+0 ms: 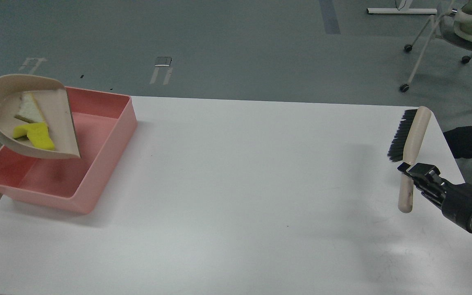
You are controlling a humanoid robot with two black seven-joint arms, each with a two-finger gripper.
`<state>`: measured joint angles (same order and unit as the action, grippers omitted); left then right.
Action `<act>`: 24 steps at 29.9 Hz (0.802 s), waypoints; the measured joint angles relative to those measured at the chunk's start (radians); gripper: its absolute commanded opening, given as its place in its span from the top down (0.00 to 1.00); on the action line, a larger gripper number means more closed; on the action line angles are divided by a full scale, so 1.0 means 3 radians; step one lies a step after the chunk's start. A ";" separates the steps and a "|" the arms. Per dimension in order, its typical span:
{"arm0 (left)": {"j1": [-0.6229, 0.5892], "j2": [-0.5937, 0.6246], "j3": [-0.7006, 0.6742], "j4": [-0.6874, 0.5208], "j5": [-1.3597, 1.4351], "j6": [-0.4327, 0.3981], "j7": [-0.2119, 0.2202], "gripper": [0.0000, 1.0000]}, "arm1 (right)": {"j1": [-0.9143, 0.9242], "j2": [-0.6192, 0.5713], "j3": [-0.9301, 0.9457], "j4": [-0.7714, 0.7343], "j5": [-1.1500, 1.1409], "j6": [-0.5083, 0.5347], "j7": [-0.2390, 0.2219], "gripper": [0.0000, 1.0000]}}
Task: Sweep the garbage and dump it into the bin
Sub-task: 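Lift the dustpan with the left gripper and tip it over the pink bin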
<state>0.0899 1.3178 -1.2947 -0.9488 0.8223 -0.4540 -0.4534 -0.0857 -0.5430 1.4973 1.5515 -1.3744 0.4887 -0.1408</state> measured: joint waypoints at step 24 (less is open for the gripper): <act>-0.0520 0.0448 -0.0001 -0.0260 0.1030 -0.0034 -0.0021 0.86 | -0.0058 0.0157 0.0053 -0.0007 -0.0001 0.0000 0.0143 0.83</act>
<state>-0.0662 1.4523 -1.2949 -1.0269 1.1313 -0.4642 -0.4597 -0.1030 -0.4960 1.5132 1.5493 -1.3746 0.4887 -0.0980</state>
